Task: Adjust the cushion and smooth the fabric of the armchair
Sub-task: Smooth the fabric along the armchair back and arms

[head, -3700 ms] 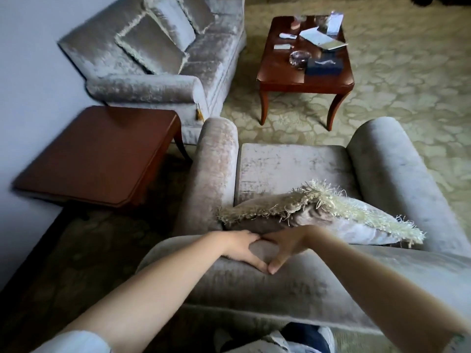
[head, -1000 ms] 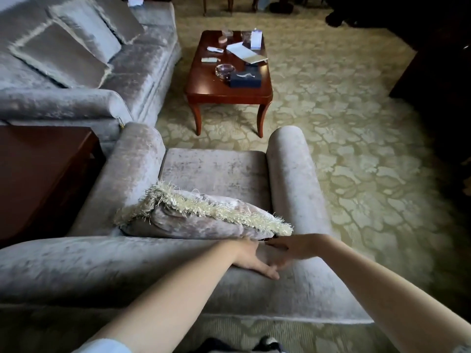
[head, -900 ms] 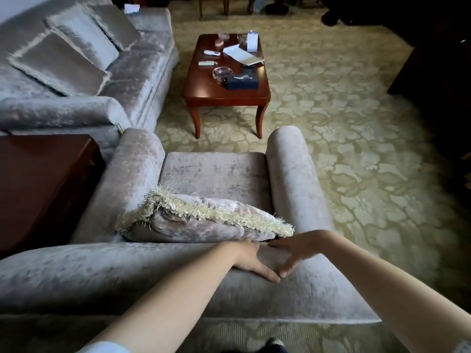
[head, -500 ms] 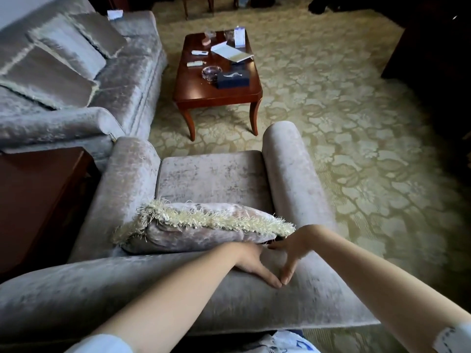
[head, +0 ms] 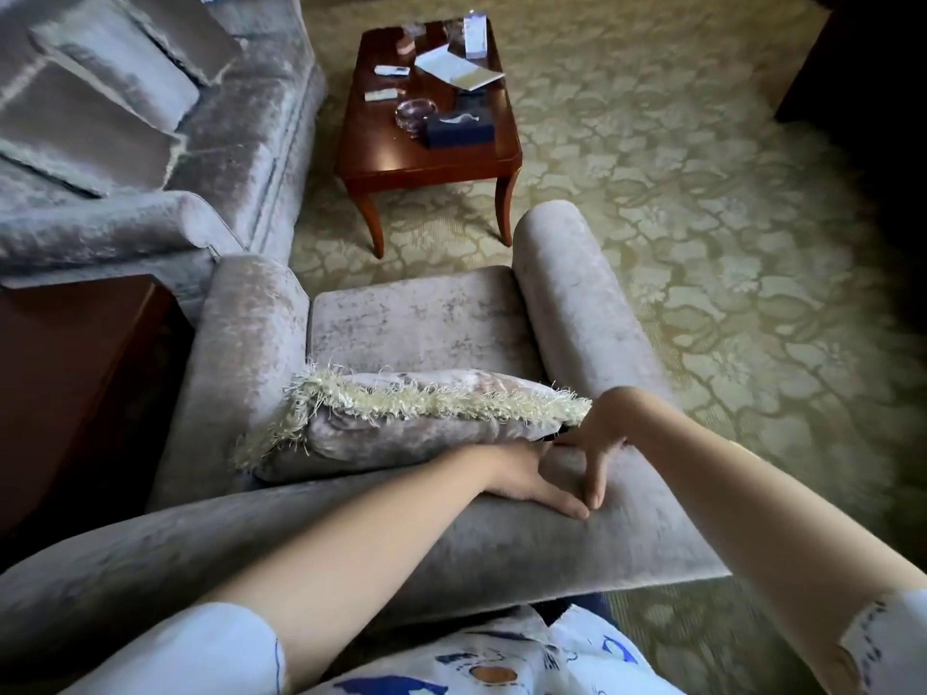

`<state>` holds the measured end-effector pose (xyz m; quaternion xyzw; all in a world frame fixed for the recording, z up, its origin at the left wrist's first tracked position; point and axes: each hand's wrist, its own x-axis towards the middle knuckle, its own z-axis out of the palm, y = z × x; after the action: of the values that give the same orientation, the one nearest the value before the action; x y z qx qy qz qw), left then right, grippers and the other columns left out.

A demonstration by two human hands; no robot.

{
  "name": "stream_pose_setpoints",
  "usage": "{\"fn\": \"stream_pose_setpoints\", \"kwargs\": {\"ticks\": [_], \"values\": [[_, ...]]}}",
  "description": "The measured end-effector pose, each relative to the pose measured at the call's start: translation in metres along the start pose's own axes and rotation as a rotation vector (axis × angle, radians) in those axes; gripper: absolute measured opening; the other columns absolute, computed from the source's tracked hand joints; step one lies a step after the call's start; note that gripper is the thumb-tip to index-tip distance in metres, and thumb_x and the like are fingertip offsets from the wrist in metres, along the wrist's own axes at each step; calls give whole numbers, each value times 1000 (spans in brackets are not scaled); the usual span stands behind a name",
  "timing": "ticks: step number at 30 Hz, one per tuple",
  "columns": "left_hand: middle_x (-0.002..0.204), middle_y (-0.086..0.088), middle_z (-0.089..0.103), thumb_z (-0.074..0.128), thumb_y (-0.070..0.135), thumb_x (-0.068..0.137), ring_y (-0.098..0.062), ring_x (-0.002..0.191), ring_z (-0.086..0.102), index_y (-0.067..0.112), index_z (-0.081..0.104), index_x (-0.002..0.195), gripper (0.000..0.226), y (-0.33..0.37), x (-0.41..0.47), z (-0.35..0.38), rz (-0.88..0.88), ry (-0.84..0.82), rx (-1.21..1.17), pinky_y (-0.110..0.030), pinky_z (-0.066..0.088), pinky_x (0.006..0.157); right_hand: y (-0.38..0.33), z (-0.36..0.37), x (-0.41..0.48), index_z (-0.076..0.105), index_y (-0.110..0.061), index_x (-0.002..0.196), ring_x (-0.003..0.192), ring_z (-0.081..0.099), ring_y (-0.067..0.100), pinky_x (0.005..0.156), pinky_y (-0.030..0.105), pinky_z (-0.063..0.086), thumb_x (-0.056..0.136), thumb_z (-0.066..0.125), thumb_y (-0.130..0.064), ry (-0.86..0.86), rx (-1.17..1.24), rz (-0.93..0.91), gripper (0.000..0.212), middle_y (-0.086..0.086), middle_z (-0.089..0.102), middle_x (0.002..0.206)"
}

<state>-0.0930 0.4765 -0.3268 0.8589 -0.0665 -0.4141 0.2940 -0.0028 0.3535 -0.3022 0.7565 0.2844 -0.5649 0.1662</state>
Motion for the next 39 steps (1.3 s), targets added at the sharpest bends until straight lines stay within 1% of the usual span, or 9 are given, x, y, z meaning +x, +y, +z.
{"fn": "stream_pose_setpoints", "kwargs": {"ticks": [4,9,13,19,21,24,27,32,39], "values": [[139,5,49,67,64,69,-8,115,45,40,34,138,80,13,7,-1,73,106,-50,-23,33,89,29,-5,-12,26,-24,147,123,48,24,98,35,45,55,78,-65,91,-31,92,113,4,39,147],[152,0,32,56,80,59,-21,135,33,34,22,146,105,5,7,3,-32,81,22,-35,31,107,12,-14,-10,37,-15,143,117,51,26,97,35,45,52,79,-67,5,-192,160,112,3,49,139],[159,1,12,54,84,58,-21,143,17,29,9,150,116,-20,-15,2,-172,84,-40,-39,21,114,-24,-37,-9,52,-10,130,100,58,25,89,30,48,41,79,-72,9,-288,124,111,-1,59,95],[148,1,38,55,75,63,-22,133,39,32,34,142,92,-85,-81,-1,-234,230,-57,-38,36,106,-132,-52,9,25,-31,143,116,40,18,67,17,32,31,81,-70,113,-393,-274,131,-8,44,131],[144,-2,44,52,66,73,-24,127,45,28,42,137,76,-114,-106,-3,-260,231,-40,-38,39,102,-171,-55,15,25,-28,145,117,43,21,73,21,39,28,75,-77,127,-393,-288,137,-1,43,140],[142,-8,46,37,63,74,-28,125,46,23,46,134,72,-164,-145,-7,-330,233,20,-38,38,101,-227,-56,27,41,-18,139,130,37,28,99,33,34,42,64,-86,106,-248,-314,121,4,39,146],[145,-10,41,33,58,80,-28,130,41,21,43,138,69,-220,-181,-6,-368,289,43,-40,35,105,-281,-49,36,40,-23,140,134,32,23,96,29,24,71,62,-69,122,3,-432,86,2,39,147],[143,-9,41,29,67,84,-28,126,43,17,43,137,74,-290,-223,-4,-444,338,34,-41,37,102,-340,-32,55,52,-29,129,118,46,10,88,22,27,76,62,-63,330,321,-507,64,-2,53,134],[139,-12,46,28,63,87,-32,120,48,19,46,132,66,-313,-237,-5,-467,322,114,-42,42,96,-377,-30,68,51,-27,126,114,53,17,93,29,38,64,66,-72,374,394,-454,77,1,58,128]]}}
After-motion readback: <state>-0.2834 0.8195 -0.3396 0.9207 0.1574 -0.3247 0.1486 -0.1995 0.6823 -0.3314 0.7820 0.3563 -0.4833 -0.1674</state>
